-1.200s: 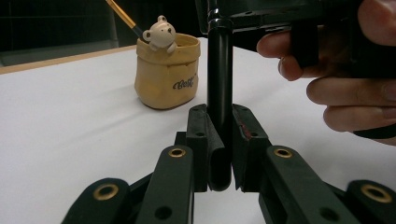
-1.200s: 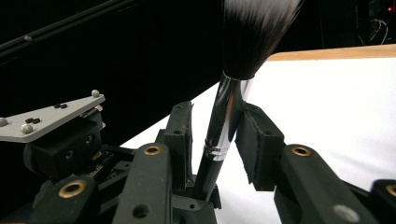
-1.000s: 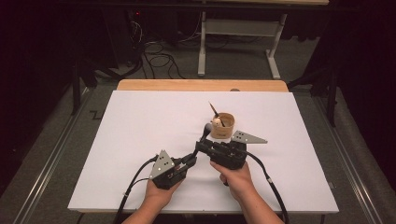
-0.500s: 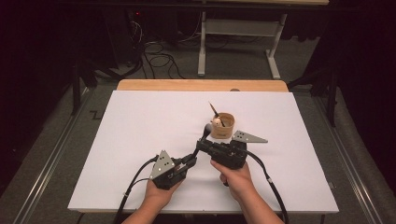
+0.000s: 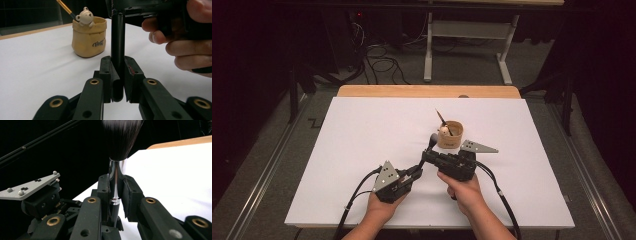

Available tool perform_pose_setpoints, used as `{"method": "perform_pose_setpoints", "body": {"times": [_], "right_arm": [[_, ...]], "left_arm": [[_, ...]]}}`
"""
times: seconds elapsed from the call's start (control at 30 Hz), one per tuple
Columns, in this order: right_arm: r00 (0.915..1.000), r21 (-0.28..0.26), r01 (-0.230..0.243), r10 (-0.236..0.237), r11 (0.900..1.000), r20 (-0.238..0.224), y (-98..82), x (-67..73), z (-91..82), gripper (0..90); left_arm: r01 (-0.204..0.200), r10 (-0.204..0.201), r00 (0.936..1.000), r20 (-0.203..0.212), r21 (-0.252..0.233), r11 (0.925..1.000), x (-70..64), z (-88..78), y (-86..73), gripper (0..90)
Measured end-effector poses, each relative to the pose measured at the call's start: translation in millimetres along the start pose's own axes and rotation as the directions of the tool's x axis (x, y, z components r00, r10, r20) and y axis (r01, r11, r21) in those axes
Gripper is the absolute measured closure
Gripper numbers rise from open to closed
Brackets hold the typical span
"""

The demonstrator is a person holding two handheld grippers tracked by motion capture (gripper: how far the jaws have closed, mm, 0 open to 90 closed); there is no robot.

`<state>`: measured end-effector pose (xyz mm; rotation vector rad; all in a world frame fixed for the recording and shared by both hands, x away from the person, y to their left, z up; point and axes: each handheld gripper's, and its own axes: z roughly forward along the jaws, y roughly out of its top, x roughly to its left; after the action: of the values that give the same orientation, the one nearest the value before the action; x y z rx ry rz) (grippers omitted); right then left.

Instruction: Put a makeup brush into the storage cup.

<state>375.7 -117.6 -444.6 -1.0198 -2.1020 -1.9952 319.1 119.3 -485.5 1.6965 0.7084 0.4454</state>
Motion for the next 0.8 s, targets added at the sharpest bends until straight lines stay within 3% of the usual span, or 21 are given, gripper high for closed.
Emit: {"method": "perform_pose_setpoints", "body": {"times": [0.23, 0.47, 0.8], "right_arm": [[0.9999, -0.004, 0.007, -0.007, 1.000, 0.010, 0.7, 0.0, -0.7, 79.5], [0.9997, -0.007, 0.015, -0.014, 1.000, 0.019, 1.7, 0.5, -2.3, 79.5], [0.9946, -0.004, 0.076, -0.076, 0.997, 0.071, 3.2, 2.0, -6.9, 79.4]], "left_arm": [[0.001, -0.001, 1.0000, 0.002, 0.003, 1.0000, 0.5, 0.3, 0.7, 71.2], [0.000, 0.000, 1.0000, 0.005, 0.024, 0.9997, 2.4, -0.8, 2.1, 57.8], [0.013, -0.012, 0.9998, -0.018, 0.048, 0.9988, 10.3, -10.3, 7.8, 43.3]]}}
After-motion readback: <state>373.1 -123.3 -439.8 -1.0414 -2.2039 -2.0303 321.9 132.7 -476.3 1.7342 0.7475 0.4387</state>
